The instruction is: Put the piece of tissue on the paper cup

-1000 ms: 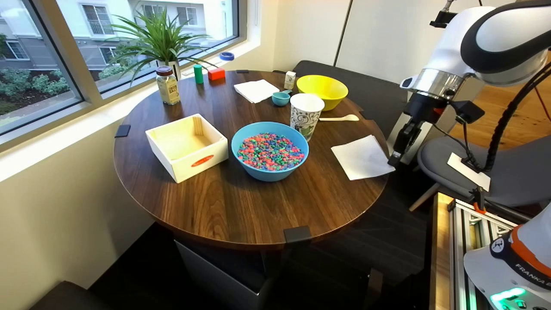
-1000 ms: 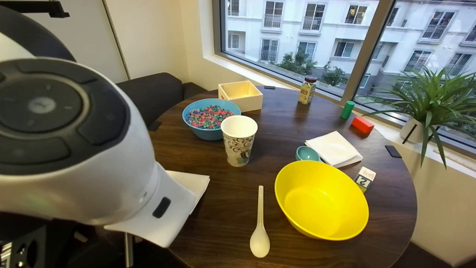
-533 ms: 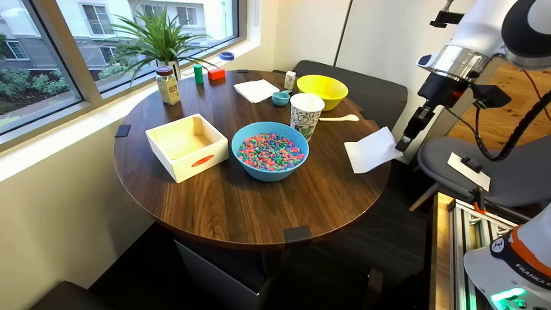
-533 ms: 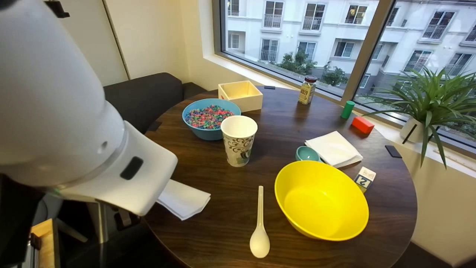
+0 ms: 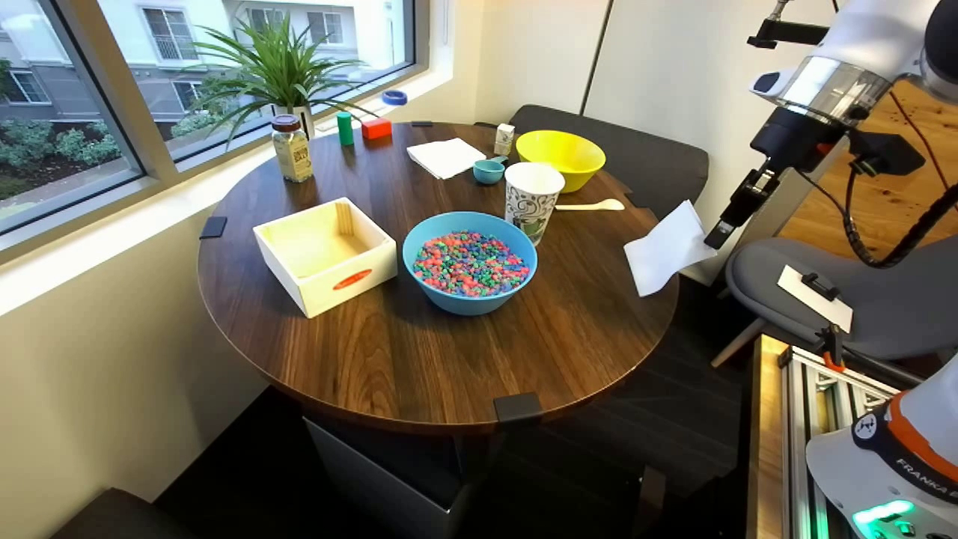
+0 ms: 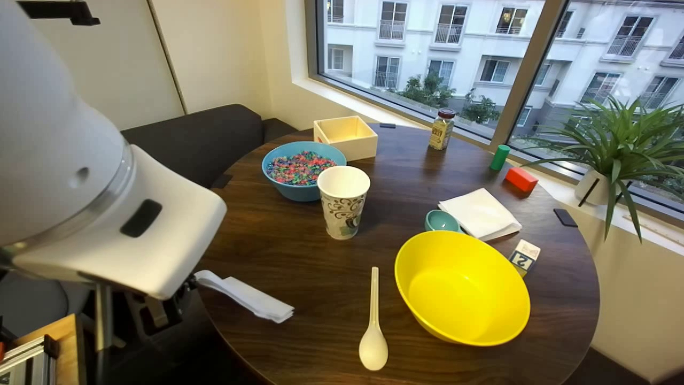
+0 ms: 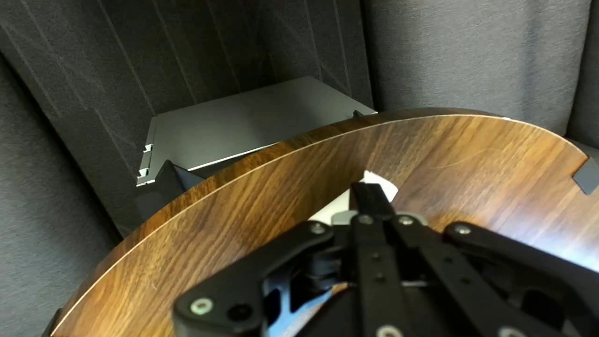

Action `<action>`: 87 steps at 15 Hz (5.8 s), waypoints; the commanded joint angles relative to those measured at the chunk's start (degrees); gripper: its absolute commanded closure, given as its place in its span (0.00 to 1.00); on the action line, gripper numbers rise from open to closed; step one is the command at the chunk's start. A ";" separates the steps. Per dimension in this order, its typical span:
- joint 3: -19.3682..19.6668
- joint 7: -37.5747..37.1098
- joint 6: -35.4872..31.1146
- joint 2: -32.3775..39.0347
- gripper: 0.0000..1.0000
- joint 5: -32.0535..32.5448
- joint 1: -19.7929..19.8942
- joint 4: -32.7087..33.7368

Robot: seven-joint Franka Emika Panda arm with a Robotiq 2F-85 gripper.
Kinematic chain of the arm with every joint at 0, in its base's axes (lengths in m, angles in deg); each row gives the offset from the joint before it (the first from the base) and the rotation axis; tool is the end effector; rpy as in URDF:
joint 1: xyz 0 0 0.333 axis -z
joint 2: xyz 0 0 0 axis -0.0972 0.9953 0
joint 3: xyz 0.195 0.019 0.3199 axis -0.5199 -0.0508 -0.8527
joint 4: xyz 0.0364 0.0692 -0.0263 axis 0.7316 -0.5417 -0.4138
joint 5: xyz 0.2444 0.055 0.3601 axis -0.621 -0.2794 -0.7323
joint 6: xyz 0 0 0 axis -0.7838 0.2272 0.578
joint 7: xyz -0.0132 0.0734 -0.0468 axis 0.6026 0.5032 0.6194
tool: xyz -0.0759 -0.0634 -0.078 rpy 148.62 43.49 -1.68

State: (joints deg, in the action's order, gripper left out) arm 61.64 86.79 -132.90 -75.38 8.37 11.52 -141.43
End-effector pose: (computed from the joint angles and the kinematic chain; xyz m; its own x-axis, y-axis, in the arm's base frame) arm 0.3198 -0.0698 0.4468 0.9822 -0.1502 0.1131 -0.1126 -0.9515 -0.2863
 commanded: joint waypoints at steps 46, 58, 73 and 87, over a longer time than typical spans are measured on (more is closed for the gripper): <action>-1.71 27.33 -30.77 21.49 1.00 11.13 -17.02 21.40; -2.42 28.56 -26.61 19.28 1.00 11.09 -15.17 18.25; -1.18 27.82 -23.34 17.85 1.00 11.38 -12.03 16.03; -0.17 27.99 -27.36 22.50 1.00 9.74 -12.49 17.42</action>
State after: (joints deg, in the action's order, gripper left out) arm 61.48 114.85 -158.72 -54.13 19.09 -0.73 -124.26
